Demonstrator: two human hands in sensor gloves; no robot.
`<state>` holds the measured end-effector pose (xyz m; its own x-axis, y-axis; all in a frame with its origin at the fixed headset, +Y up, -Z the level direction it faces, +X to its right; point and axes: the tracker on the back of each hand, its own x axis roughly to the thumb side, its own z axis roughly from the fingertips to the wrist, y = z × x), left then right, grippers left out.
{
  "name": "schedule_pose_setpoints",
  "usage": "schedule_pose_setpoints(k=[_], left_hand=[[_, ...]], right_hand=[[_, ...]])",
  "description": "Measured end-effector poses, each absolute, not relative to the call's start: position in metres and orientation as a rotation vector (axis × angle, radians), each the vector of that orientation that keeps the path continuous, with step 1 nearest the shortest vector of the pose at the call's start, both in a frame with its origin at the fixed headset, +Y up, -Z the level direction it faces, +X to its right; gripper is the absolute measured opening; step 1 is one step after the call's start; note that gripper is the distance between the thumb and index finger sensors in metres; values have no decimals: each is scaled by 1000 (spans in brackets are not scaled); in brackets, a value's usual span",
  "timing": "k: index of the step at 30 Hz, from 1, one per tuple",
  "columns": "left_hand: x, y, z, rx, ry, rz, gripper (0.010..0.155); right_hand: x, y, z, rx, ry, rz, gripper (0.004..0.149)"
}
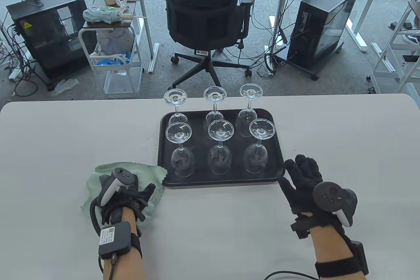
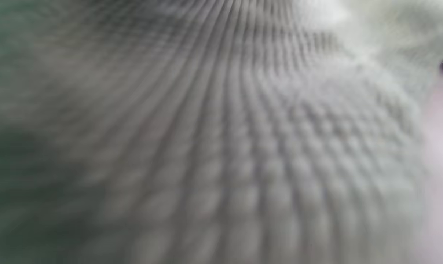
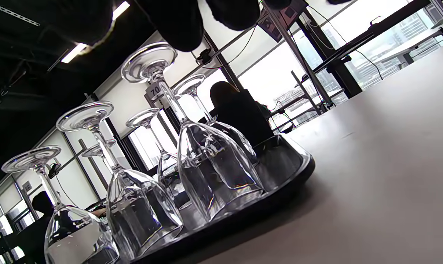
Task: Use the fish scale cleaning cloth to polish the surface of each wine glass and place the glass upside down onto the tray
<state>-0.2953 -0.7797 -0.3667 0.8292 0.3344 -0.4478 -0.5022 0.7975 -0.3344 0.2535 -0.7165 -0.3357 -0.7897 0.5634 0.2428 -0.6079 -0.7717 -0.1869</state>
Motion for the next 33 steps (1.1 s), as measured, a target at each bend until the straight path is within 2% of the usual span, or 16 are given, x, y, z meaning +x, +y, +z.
schedule_pose_setpoints(k=[4, 6, 9, 13, 16, 19, 22, 33], left_hand=[[-301, -741, -352, -321, 370, 525, 78], [-293, -722, -342, -147, 279, 581, 74], [-258, -701, -328, 15, 146, 621, 67], [-198, -696, -319, 51, -9, 522, 67], [-166, -700, -315, 86, -98, 422, 66], [-157, -707, -315, 179, -120, 387, 65], [-151, -711, -321, 137, -142, 388, 65], [-139, -710, -320, 184, -192, 349, 64]], right_hand=[[251, -719, -337, 229, -333, 2496, 68], [248, -721, -338, 232, -314, 2515, 69], [244, -724, -339, 238, -302, 2545, 68], [237, -730, -340, 250, -289, 2578, 66], [232, -735, -343, 252, -263, 2628, 64], [232, -737, -344, 253, -268, 2624, 63], [234, -736, -344, 250, -293, 2620, 62], [231, -738, -343, 275, -295, 2591, 62]])
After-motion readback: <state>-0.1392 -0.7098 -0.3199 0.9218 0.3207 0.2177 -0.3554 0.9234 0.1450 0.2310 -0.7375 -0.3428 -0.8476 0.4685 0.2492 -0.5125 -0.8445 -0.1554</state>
